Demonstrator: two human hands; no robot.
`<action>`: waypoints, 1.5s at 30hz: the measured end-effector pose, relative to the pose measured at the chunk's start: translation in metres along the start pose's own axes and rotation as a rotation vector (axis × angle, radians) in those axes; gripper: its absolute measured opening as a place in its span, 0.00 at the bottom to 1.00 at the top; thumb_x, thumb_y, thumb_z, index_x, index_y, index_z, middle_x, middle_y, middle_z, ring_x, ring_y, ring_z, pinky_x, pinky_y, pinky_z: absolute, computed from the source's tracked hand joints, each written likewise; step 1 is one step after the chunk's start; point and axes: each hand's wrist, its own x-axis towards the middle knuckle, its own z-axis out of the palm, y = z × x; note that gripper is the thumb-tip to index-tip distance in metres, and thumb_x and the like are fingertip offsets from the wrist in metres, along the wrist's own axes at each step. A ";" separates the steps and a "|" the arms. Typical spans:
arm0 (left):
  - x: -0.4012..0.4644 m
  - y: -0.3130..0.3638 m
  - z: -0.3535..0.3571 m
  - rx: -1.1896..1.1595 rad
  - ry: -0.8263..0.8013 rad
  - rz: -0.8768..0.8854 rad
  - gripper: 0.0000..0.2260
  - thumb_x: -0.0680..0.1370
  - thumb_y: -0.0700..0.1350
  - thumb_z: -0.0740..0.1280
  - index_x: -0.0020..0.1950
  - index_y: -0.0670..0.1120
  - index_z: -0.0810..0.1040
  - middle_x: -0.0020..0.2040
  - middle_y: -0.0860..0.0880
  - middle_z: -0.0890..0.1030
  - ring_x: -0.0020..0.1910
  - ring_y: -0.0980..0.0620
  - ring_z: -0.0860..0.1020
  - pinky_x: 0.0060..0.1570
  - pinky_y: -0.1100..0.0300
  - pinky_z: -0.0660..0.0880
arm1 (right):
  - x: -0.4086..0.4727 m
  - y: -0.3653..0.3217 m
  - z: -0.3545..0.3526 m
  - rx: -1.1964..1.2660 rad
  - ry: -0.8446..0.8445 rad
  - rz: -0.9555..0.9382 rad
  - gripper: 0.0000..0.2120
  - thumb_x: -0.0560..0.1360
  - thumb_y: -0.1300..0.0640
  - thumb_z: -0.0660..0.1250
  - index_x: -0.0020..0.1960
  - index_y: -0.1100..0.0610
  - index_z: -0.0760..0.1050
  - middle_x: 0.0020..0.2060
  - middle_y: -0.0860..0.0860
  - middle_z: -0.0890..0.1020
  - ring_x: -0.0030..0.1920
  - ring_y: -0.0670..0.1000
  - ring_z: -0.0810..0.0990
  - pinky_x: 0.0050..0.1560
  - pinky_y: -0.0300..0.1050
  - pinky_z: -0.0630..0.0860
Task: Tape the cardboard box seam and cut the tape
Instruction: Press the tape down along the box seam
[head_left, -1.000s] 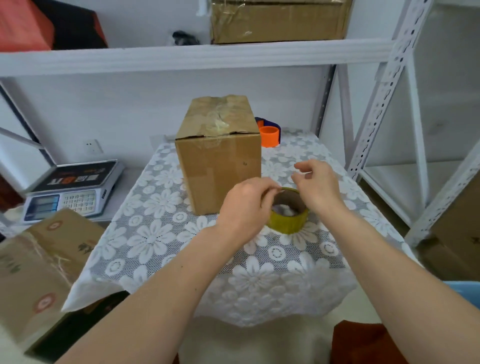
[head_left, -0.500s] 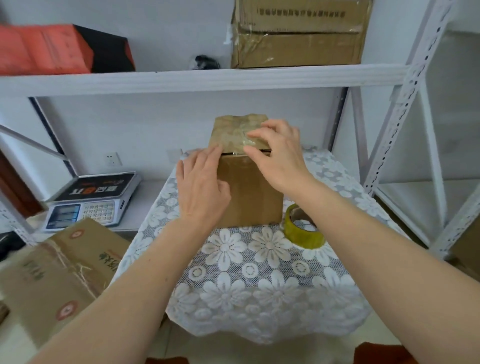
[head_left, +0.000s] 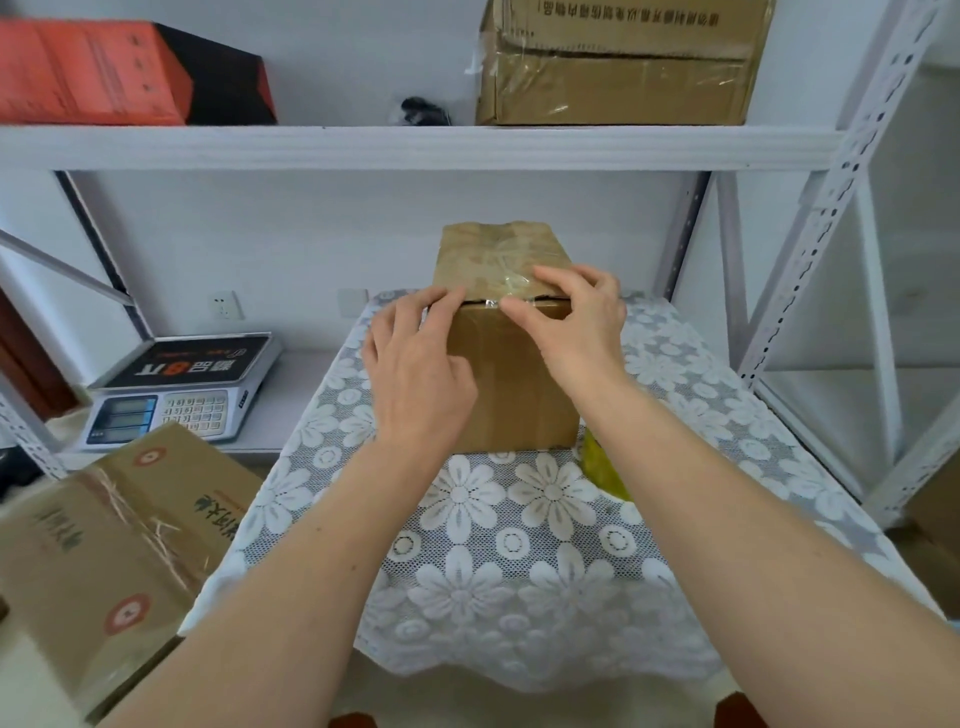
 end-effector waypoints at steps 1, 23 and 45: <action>0.000 0.000 0.001 -0.018 0.000 -0.005 0.30 0.65 0.37 0.57 0.67 0.49 0.74 0.65 0.48 0.74 0.61 0.42 0.70 0.63 0.45 0.66 | 0.000 0.001 0.001 0.009 0.019 0.003 0.22 0.67 0.44 0.73 0.60 0.46 0.77 0.64 0.47 0.67 0.66 0.51 0.62 0.57 0.39 0.61; 0.001 0.004 0.011 -0.144 0.086 -0.056 0.28 0.65 0.33 0.57 0.62 0.48 0.77 0.59 0.47 0.76 0.51 0.43 0.71 0.54 0.50 0.70 | -0.002 0.005 0.015 -0.015 0.101 -0.007 0.29 0.57 0.38 0.76 0.55 0.46 0.74 0.55 0.43 0.63 0.60 0.52 0.63 0.60 0.42 0.65; 0.000 0.002 0.017 -0.083 0.108 -0.050 0.28 0.64 0.32 0.59 0.61 0.49 0.77 0.59 0.47 0.76 0.51 0.42 0.73 0.54 0.47 0.71 | -0.007 0.024 0.008 0.246 0.096 -0.091 0.17 0.65 0.52 0.77 0.51 0.43 0.78 0.53 0.38 0.68 0.62 0.52 0.67 0.60 0.37 0.63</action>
